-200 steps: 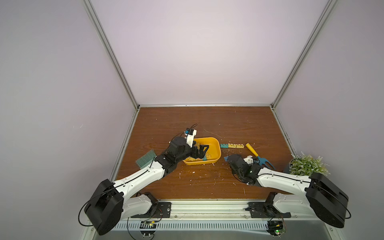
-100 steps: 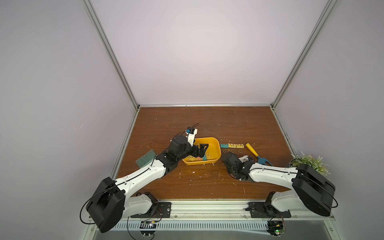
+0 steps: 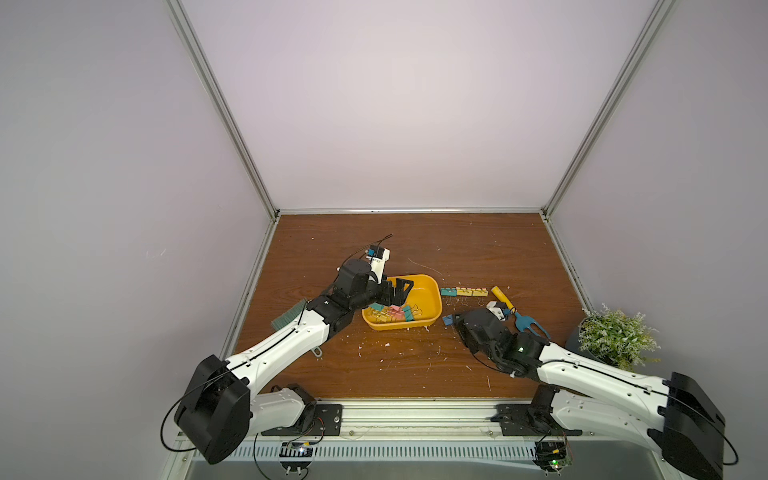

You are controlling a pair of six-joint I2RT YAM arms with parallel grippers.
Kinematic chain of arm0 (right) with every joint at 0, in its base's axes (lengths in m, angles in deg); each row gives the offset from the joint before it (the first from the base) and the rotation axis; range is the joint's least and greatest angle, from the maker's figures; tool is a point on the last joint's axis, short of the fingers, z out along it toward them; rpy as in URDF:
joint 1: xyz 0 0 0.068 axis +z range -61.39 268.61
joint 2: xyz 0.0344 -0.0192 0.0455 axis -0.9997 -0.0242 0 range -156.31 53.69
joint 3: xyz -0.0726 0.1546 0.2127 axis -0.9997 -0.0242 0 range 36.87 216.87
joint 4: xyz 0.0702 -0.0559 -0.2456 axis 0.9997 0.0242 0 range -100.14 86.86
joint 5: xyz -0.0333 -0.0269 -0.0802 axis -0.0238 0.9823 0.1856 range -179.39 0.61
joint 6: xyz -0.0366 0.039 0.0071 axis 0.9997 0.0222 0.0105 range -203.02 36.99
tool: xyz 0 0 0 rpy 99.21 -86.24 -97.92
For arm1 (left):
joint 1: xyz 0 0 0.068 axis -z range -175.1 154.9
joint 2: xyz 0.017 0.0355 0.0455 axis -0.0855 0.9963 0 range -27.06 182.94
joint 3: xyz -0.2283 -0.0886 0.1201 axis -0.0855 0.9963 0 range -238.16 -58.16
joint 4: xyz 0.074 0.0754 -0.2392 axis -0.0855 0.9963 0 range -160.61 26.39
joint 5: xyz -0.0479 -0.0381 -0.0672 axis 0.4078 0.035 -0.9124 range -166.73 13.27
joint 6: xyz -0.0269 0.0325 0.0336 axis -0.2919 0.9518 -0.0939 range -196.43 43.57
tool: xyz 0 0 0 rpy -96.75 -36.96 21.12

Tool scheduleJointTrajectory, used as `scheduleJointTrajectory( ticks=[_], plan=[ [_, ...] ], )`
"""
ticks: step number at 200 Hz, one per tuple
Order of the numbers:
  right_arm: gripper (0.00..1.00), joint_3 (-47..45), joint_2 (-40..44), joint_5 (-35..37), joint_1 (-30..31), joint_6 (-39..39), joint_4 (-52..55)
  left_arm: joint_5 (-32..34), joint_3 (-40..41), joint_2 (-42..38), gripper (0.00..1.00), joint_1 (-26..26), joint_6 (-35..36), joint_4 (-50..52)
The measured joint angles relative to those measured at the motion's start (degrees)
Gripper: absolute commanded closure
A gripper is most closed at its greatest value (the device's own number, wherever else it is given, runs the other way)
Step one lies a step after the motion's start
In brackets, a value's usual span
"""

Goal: Take out the binder clips from the storage box
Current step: Place the binder clip at the center of the board, then pick up the binder clip from the storage box.

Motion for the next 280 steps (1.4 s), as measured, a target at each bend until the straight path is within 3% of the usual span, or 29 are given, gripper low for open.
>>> scheduleJointTrajectory(
  ticks=[21,50,99,169,243,280],
  plan=[
    [0.66,2.86,-1.07,-2.89,-1.44,15.5,-2.16,0.2,2.86,-1.14,0.0,0.0,-0.61,-0.79],
    [0.67,17.0,-13.7,-10.67,-3.74,33.64,0.22,3.43,4.83,-3.08,0.0,0.0,-3.52,0.87],
    [0.68,32.15,-32.63,-18.69,-4.94,51.67,6.8,9.53,8.11,-9.99,0.0,0.0,-6.99,4.37],
    [0.75,39.04,-47.41,-26.97,-9.79,60.37,14.53,9.38,9.11,-8.66,0.01,0.0,-6.36,5.64],
    [1.0,39.85,-47.56,-29.11,-9.68,61.99,16.06,6.97,9.62,-5.68,0.01,-0.02,-5.73,5.03],
    [1.0,40.11,-45.09,-27.74,-9.68,61.9,17.09,6.88,9.6,-5.6,0.01,0.0,-5.62,4.61]
  ],
)
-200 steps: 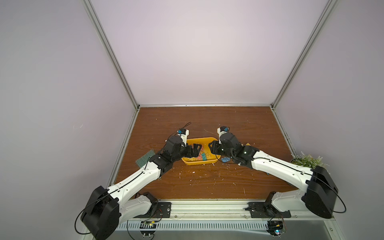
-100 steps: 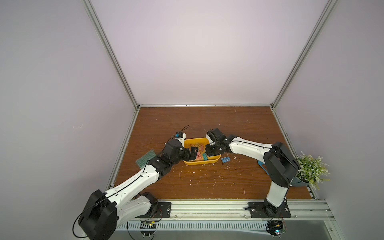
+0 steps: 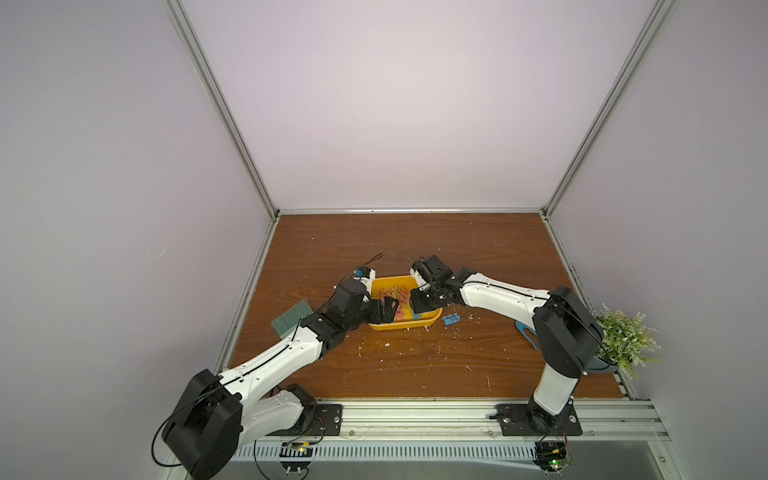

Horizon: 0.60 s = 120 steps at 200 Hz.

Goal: Take out the binder clips from the storage box
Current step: Pick up the binder clip from the storage box.

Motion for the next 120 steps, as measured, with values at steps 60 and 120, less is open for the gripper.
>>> scheduleJointTrajectory(
  ticks=[60,120],
  plan=[
    [1.0,-4.63,10.93,2.14,-0.02,-4.5,-4.0,1.16,-0.17,-0.42,0.0,1.01,-0.5,-3.72],
    [1.0,-20.83,32.74,9.33,-0.72,-13.18,-12.46,3.28,-4.09,0.61,0.0,5.01,-0.07,-6.32]
  ],
)
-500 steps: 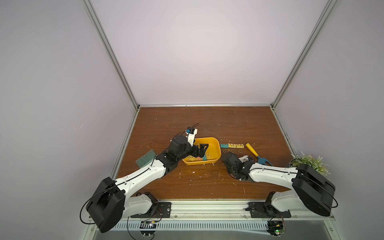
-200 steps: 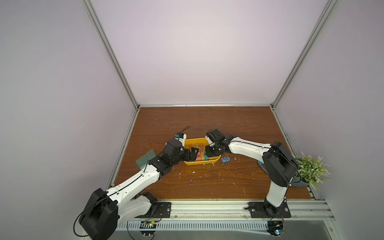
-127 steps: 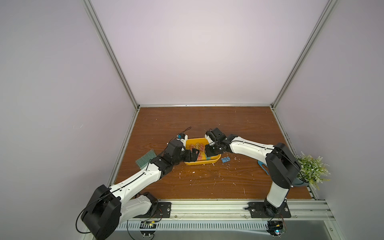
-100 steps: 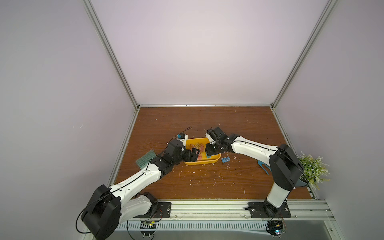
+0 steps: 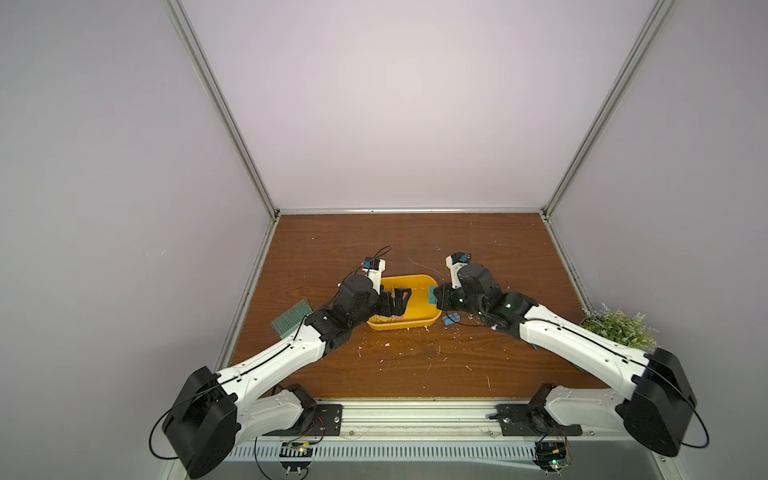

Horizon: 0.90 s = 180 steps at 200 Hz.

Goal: Take out the binder clips from the storage box
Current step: Pick up the binder clip from the storage box, then place the binder clip at the center of the board.

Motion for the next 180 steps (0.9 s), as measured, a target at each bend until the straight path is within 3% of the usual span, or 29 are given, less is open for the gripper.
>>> scheduleJointTrajectory(
  ticks=[48,104,180],
  plan=[
    [1.0,-7.65,8.59,6.86,-0.81,-8.28,-0.42,-0.48,0.15,1.84,0.0,2.16,0.0,-0.04],
    [1.0,-21.42,19.08,15.28,-2.29,-25.75,-0.44,0.7,-6.69,11.96,0.0,10.43,1.68,1.18],
    [1.0,-29.35,18.56,16.98,-5.7,-44.87,-5.97,-1.75,-16.87,24.3,0.0,14.64,4.07,1.6]
  ],
)
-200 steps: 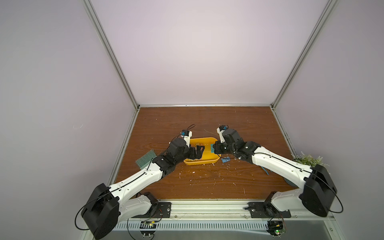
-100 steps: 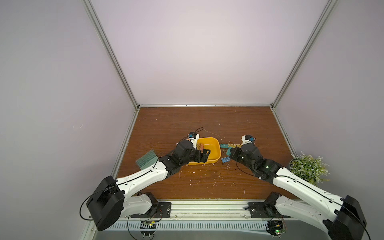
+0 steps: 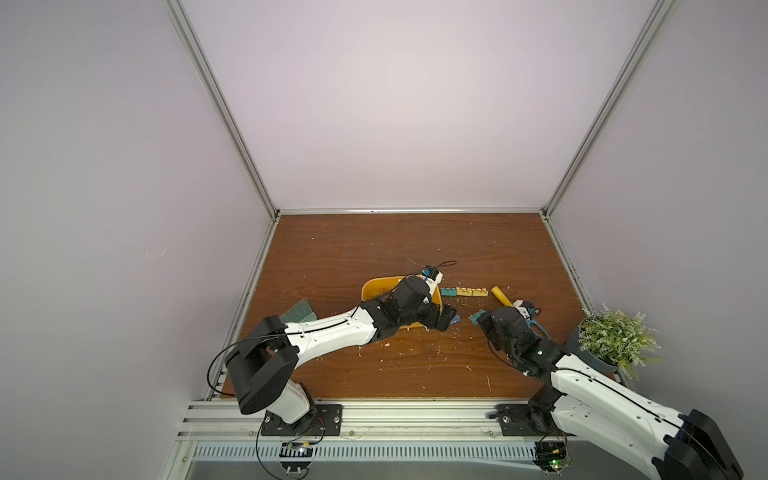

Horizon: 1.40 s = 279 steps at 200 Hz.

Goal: Take out the binder clips from the storage box
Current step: Place the binder clip at the center of the board.

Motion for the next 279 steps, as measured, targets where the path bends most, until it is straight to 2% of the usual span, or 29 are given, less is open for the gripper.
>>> scheduleJointTrajectory(
  ticks=[68,99,112,141,160,188,213,256,279],
  plan=[
    [1.0,-1.2,-9.09,-0.83,-0.28,-8.81,-7.63,-1.44,-2.62,2.84,0.0,0.02,1.42,1.4],
    [0.96,-0.96,-13.53,-0.5,-0.31,-11.26,-9.16,-1.18,-2.62,2.86,0.0,0.02,2.01,1.97],
    [0.9,-0.09,-15.23,-0.61,-0.5,-12.13,-10.36,-0.85,-2.62,2.89,0.0,0.02,2.19,2.25],
    [0.86,0.17,-18.18,-1.11,-0.61,-13.99,-13.53,-0.15,-3.28,3.3,0.0,0.02,2.45,2.93],
    [0.76,0.17,-18.62,-2.21,-0.61,-14.38,-14.1,0.15,-3.89,3.63,0.0,0.0,2.49,2.99],
    [0.67,0.04,-17.84,-3.17,-0.61,-13.92,-13.25,0.59,-4.0,3.63,0.0,0.0,2.62,3.32],
    [0.62,-0.07,-13.44,-3.37,-0.61,-12.59,-10.54,1.22,-4.0,3.61,0.0,0.0,2.78,3.82],
    [0.64,-0.07,-4.35,-1.66,-0.61,-9.07,-4.33,3.1,-3.69,2.89,0.0,0.0,2.78,3.93],
    [0.65,-0.07,-0.42,-0.59,-0.61,-3.13,-3.69,4.61,-3.54,1.88,0.0,0.0,2.73,3.93]
  ],
)
